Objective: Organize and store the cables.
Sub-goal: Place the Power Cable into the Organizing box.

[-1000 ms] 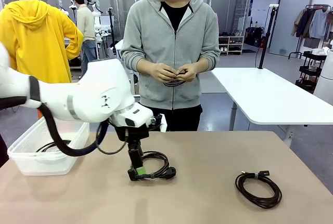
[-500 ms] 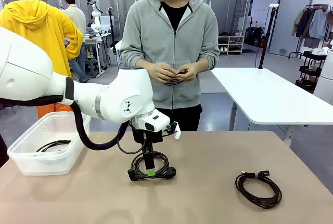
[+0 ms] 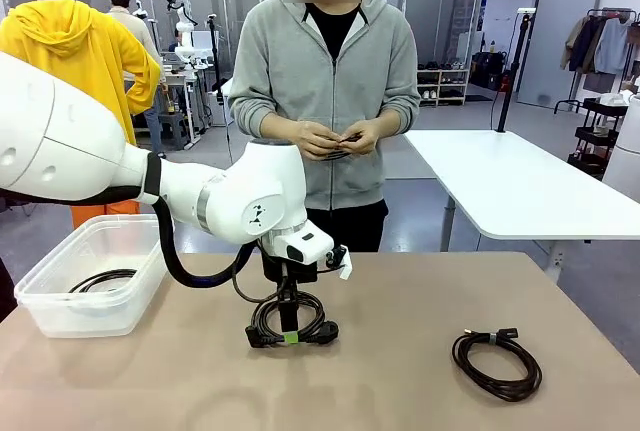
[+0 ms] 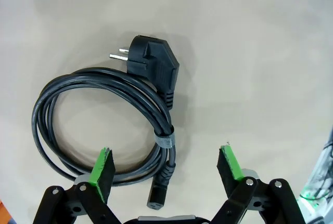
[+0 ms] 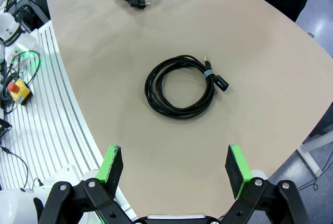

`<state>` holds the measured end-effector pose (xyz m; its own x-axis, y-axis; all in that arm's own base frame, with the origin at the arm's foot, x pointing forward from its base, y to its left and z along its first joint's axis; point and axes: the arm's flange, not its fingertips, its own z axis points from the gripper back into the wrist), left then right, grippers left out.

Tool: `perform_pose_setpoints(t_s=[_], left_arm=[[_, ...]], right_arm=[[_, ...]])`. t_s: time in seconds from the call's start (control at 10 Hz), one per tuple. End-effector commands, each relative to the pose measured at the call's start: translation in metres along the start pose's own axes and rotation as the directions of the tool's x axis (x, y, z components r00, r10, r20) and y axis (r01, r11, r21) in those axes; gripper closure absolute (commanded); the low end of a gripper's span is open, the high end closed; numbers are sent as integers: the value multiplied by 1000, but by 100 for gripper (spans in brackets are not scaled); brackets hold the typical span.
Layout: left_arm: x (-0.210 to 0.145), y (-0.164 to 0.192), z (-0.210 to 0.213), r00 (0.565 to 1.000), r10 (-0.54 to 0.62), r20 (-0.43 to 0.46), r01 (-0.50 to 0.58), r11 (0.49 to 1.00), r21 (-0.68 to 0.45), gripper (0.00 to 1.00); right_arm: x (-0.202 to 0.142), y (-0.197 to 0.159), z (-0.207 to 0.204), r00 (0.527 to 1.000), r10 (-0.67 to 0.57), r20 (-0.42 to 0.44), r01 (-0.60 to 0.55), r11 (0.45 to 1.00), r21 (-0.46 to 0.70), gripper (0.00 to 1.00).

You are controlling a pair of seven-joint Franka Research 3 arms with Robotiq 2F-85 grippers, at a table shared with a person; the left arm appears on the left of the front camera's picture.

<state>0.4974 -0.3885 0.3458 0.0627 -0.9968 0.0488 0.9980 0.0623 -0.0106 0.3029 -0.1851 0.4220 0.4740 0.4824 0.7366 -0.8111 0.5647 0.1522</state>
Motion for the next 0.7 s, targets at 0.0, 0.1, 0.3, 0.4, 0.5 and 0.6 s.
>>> perform_pose_setpoints(t_s=[0.0,0.1,0.3,0.4,0.5,0.6], left_arm=[[3,1,-18,1000,13,-14,-13,999,29,0],[5,2,-24,1000,1,2,-1,999,40,0],[0,5,-25,1000,7,11,-7,999,45,0],[0,5,-27,1000,0,20,-1,999,39,0],[0,7,-31,1000,-3,12,3,999,42,32],[1,5,-31,1000,-2,6,2,1000,29,60]], right_arm=[[-1,1,0,1000,16,18,-16,1000,-1,0],[-1,1,0,1000,16,18,-16,1000,-1,0],[-1,1,0,1000,16,18,-16,1000,-1,0],[-1,1,0,1000,16,18,-16,1000,-1,0],[-1,1,0,1000,16,18,-16,1000,-1,0],[-1,1,0,1000,16,18,-16,1000,-1,0]])
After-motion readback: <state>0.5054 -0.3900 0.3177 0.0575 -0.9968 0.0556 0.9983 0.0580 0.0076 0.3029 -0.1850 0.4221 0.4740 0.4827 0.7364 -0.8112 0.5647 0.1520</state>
